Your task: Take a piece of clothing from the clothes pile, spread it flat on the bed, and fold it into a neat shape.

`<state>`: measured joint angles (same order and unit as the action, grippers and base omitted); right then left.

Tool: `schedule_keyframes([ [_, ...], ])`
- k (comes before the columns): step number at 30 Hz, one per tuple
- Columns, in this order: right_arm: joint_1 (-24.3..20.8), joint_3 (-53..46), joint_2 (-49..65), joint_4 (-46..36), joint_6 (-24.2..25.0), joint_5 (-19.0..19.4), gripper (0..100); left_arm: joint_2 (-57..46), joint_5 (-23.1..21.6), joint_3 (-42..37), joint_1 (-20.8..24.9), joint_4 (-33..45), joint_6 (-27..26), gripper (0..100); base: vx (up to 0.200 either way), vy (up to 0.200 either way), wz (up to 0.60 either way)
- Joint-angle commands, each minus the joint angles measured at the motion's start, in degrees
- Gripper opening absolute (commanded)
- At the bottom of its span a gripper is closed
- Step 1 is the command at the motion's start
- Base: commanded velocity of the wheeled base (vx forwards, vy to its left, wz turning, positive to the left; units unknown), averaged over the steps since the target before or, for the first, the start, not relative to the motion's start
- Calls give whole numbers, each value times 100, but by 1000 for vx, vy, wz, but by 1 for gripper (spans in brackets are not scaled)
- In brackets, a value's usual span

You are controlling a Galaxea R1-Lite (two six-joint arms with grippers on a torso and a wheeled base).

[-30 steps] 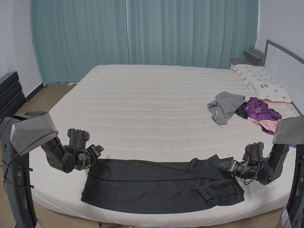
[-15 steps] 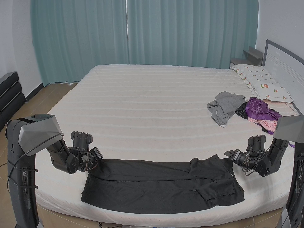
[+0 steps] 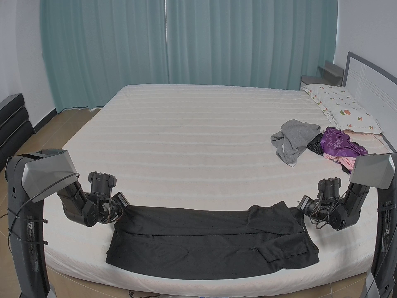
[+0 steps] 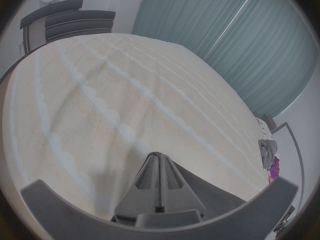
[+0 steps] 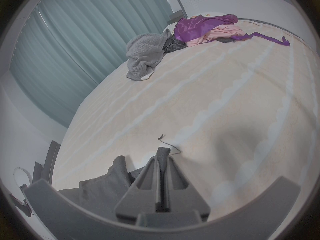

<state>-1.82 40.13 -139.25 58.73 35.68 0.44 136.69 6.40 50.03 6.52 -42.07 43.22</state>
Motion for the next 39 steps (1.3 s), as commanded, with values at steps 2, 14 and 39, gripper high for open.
schedule_keyframes([
  [2,103,39,-5,24,18,-35,0,-2,2,-2,-11,6,3,0,0,0,0],
  [14,103,-5,47,15,290,-35,0,15,-7,-2,-2,6,11,0,0,0,0],
  [39,67,-2062,1445,446,932,888,100,-1013,-772,-2472,-81,-1567,196,100,0,0,0],
])
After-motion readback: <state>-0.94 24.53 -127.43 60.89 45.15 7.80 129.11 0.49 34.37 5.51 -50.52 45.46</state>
